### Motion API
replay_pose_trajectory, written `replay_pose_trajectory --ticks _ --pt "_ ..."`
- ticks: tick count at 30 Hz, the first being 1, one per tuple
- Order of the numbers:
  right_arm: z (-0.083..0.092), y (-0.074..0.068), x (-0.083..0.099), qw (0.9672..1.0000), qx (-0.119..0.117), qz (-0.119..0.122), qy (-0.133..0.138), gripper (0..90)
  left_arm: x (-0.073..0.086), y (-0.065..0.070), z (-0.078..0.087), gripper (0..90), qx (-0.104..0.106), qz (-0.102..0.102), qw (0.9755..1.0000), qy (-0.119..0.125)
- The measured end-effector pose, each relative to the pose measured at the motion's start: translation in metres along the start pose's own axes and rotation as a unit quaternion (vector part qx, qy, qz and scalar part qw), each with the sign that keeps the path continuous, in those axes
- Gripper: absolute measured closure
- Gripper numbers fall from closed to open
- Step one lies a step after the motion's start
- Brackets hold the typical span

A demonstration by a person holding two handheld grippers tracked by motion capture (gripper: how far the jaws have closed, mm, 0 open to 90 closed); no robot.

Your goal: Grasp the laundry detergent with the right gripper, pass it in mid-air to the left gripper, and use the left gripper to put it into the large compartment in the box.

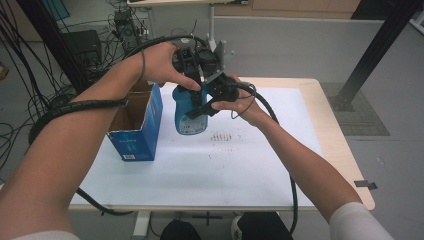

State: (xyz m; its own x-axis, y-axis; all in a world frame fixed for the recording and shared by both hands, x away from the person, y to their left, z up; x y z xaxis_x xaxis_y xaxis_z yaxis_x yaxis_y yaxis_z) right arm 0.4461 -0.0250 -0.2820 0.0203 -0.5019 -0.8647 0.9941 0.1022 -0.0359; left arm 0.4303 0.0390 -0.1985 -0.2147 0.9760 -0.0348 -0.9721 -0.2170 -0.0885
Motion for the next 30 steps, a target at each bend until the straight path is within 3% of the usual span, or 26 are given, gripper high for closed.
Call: replay_pose_trajectory --ticks 30 --pt "-0.0012 -0.0006 0.0003 1.0000 -0.001 -0.001 0.000 43.1 0.0001 0.0006 -0.0007 37.0 0.002 -0.001 1.0000 -0.007"
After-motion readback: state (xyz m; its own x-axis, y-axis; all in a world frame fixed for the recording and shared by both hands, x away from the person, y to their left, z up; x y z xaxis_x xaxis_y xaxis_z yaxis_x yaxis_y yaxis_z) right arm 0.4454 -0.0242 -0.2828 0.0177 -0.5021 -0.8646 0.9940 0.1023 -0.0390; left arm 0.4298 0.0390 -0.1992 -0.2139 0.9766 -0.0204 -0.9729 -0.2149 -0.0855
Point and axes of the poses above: each handheld gripper's, and its own axes: z roughly backward along the jaws, x roughly out of its underside, y roughly to its right, the point moved 4 cm from there along -z, roughly forward along the jaws, and after that the axes turned 5 degrees about -z, right-handed, at the moved point
